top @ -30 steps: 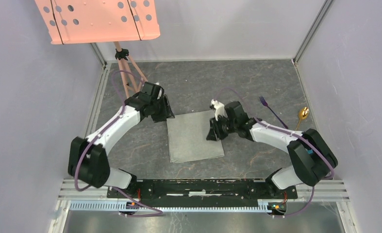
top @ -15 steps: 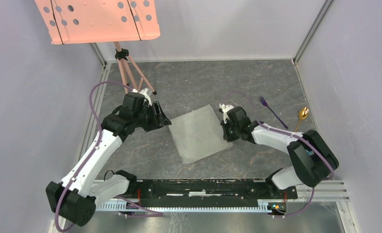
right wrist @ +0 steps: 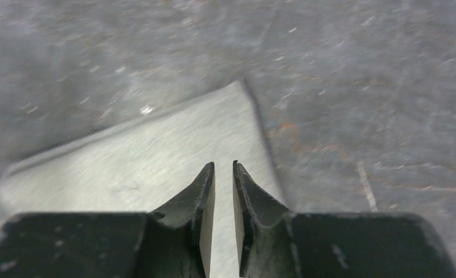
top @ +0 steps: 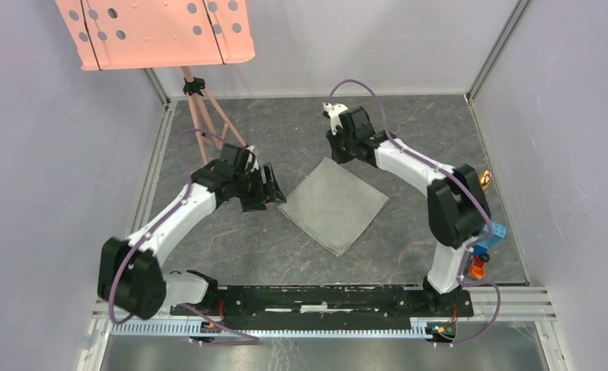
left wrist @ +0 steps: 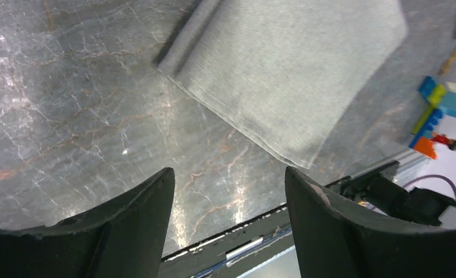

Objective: Fold the napkin into a case and place the utensils inside
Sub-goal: Rotate the square-folded napkin at the center of the board.

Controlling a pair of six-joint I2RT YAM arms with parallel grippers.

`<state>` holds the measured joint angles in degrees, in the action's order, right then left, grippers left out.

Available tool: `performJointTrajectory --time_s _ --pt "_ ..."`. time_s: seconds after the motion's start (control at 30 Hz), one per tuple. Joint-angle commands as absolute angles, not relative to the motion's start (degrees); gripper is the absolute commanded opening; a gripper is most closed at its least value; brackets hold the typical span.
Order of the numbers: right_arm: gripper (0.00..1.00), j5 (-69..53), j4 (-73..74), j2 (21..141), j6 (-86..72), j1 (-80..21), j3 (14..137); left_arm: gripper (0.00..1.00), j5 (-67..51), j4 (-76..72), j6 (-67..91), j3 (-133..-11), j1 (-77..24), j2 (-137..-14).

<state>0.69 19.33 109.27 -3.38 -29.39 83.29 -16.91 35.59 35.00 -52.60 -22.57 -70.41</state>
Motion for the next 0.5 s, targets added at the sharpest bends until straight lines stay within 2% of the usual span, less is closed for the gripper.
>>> performJointTrajectory --time_s 0.0,0.17,0.3,0.47 --pt "0.25 -13.14 17.88 97.07 -8.65 -29.35 71.71 0.77 -14.95 32.39 31.05 -58.72 -23.27 -80.15" --pt "0.25 -21.60 12.56 86.99 -11.91 -28.34 54.90 0.77 -9.95 33.57 25.88 -66.42 -23.56 -92.12" --pt "0.24 -20.71 12.42 80.91 -10.21 -26.16 48.71 0.77 -10.06 33.80 22.16 -69.06 -23.76 -98.32" --pt "0.22 -21.52 12.49 77.82 -8.47 -23.66 45.41 0.66 -11.35 31.35 21.25 -68.71 -23.76 -102.72"
